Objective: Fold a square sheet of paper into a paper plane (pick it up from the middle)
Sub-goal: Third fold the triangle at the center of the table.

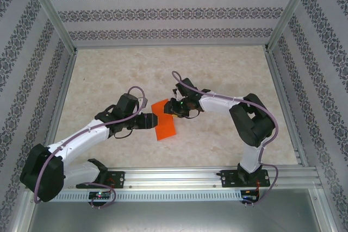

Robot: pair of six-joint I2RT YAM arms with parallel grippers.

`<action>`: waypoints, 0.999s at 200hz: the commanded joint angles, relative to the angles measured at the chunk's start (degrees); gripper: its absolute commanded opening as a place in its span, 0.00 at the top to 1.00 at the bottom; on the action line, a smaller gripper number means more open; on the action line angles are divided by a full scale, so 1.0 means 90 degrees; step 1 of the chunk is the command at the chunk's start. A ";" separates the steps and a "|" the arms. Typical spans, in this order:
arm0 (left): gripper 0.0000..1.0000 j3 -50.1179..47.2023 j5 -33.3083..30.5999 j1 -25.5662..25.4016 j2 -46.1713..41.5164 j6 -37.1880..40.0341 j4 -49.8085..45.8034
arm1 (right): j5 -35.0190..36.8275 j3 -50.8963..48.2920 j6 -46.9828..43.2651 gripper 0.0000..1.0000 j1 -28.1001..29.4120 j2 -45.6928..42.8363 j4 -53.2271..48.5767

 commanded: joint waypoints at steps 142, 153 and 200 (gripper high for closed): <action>0.21 0.0995 -0.2642 -0.3111 0.1095 0.1855 -0.0823 | 0.1354 -0.1949 0.2886 0.94 0.0558 -0.1090 0.2278; 0.21 0.1024 -0.2715 -0.3226 0.1174 0.1888 -0.0776 | 0.1266 -0.1961 0.2916 0.94 0.0543 -0.1060 0.2367; 0.28 0.1003 -0.3143 -0.3358 0.1398 0.1898 -0.0725 | 0.1149 -0.1880 0.2874 0.91 0.0553 -0.0965 0.2357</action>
